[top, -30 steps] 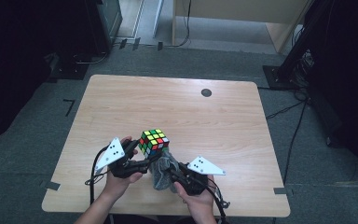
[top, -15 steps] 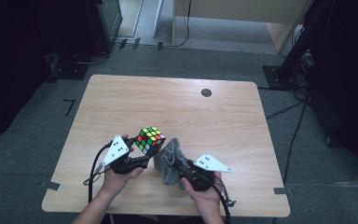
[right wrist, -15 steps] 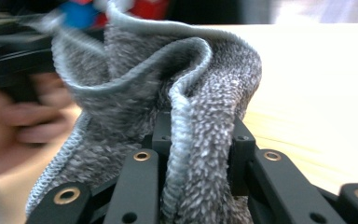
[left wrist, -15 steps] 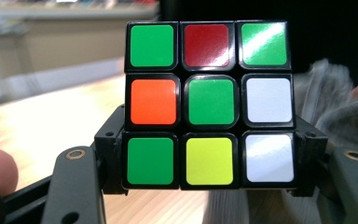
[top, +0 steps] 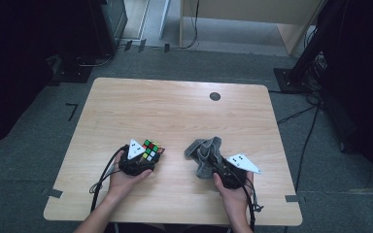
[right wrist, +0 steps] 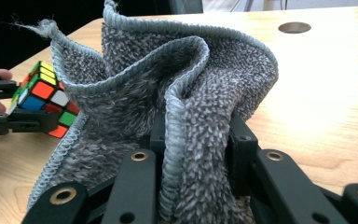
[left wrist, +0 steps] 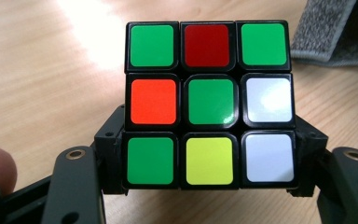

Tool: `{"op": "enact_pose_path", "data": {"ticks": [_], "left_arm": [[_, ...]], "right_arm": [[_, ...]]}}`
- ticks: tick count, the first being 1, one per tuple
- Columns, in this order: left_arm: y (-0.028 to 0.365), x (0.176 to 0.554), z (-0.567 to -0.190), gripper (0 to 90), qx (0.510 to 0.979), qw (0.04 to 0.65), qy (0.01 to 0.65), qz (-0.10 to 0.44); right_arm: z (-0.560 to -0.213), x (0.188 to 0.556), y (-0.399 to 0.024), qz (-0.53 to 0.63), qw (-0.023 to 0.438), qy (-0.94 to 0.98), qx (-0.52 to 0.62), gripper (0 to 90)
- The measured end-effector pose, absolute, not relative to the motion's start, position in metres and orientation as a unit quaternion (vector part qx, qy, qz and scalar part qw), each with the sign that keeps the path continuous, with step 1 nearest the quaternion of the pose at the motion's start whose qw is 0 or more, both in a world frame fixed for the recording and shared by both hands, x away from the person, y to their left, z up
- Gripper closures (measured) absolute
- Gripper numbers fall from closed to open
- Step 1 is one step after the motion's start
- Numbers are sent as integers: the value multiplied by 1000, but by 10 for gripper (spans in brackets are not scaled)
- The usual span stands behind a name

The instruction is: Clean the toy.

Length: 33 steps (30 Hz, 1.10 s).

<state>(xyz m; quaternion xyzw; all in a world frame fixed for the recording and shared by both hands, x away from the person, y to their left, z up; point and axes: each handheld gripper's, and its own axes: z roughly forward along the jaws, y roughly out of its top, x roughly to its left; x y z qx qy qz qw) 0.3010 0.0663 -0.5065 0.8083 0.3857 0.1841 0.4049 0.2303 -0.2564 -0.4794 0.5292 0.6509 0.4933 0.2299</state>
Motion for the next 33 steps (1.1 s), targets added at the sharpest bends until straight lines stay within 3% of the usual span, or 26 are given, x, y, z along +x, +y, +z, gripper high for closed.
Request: {"op": "enact_pose_path", "data": {"ticks": [11,19,26,29,33], "left_arm": [[58,300,-513,318,819,374,381,208],[59,300,-513,332,811,371,396,220],[58,300,-514,321,813,373,393,214],[58,300,-513,215,814,371,395,210],[63,298,-511,153,810,382,397,199]], "right_arm": [[-482,231,-256,484,245,653,528,697],[-483,229,-262,448,334,645,521,701],[-511,238,-250,416,292,698,505,691],[-519,242,-247,410,267,709,508,664],[-520,248,-247,415,231,719,507,468]]}}
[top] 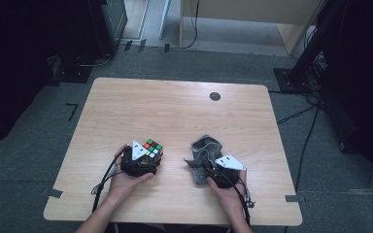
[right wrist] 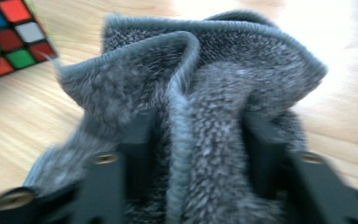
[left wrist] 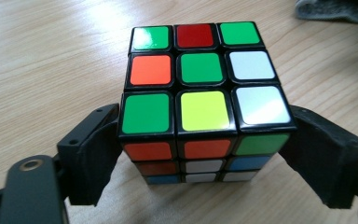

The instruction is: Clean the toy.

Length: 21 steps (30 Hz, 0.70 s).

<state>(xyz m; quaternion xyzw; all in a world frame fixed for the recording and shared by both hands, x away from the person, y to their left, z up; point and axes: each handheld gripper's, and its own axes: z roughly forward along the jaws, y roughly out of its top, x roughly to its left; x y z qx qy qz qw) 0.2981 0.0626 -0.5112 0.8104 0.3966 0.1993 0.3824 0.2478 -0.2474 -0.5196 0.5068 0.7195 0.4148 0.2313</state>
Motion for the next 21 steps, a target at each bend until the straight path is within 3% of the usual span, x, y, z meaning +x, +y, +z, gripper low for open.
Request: {"op": "enact_pose_path", "data": {"ticks": [6,10,21], "left_arm": [[75,296,-501,139,799,401,407,189],[88,289,-489,138,794,418,397,192],[131,262,-470,134,780,435,395,216]], "right_arm": [[-507,249,-251,439,195,725,493,146],[-491,248,-254,456,197,733,465,71],[-454,232,-296,470,199,715,479,32]]}}
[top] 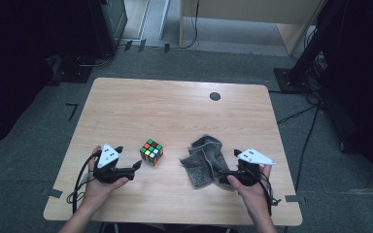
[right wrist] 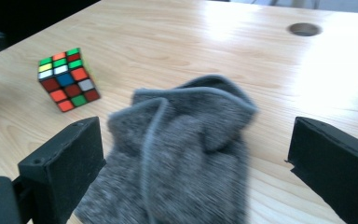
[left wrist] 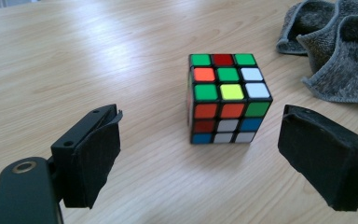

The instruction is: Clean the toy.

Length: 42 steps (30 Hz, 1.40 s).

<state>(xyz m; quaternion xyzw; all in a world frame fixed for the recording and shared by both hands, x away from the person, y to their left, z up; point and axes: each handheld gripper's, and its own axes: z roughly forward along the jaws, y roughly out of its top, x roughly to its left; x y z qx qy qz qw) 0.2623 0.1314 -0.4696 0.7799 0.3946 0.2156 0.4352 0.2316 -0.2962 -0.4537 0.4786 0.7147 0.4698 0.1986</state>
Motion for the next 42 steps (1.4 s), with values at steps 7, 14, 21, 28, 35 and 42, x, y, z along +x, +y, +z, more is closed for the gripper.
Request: {"op": "enact_pose_path", "data": {"ticks": [7,14,21,28,35,42], "left_arm": [[167,253,-468,134,755,449,421,227],[191,243,-476,134,748,445,439,224],[214,237,-486,135,739,432,469,216],[234,234,-495,138,729,414,500,219],[239,238,-508,144,729,381,530,208],[231,238,-512,148,749,344,522,221]], "right_arm": [[-447,215,-339,465,221,694,503,33],[-453,197,-379,451,234,677,532,32],[-473,184,-407,425,237,666,565,33],[-494,178,-426,398,237,659,592,37],[-519,180,-440,379,232,645,622,67],[-525,185,-430,341,236,677,608,75]]}}
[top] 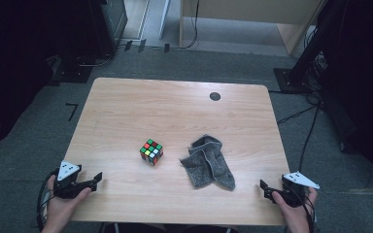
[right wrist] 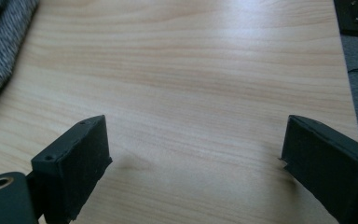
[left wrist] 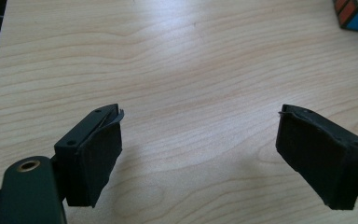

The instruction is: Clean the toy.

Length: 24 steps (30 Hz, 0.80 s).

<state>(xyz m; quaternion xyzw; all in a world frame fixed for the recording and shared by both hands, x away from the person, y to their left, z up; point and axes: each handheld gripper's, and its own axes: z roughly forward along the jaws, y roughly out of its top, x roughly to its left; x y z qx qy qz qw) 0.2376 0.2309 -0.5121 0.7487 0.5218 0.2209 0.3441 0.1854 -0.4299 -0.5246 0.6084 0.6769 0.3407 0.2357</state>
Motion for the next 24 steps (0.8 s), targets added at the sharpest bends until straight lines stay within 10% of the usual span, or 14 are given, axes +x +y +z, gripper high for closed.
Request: {"op": "enact_pose_path", "data": {"ticks": [24], "left_arm": [[221,241,-517,168,772,319,505,216]], "right_arm": [[-526,185,-420,310,241,701,595,70]]}}
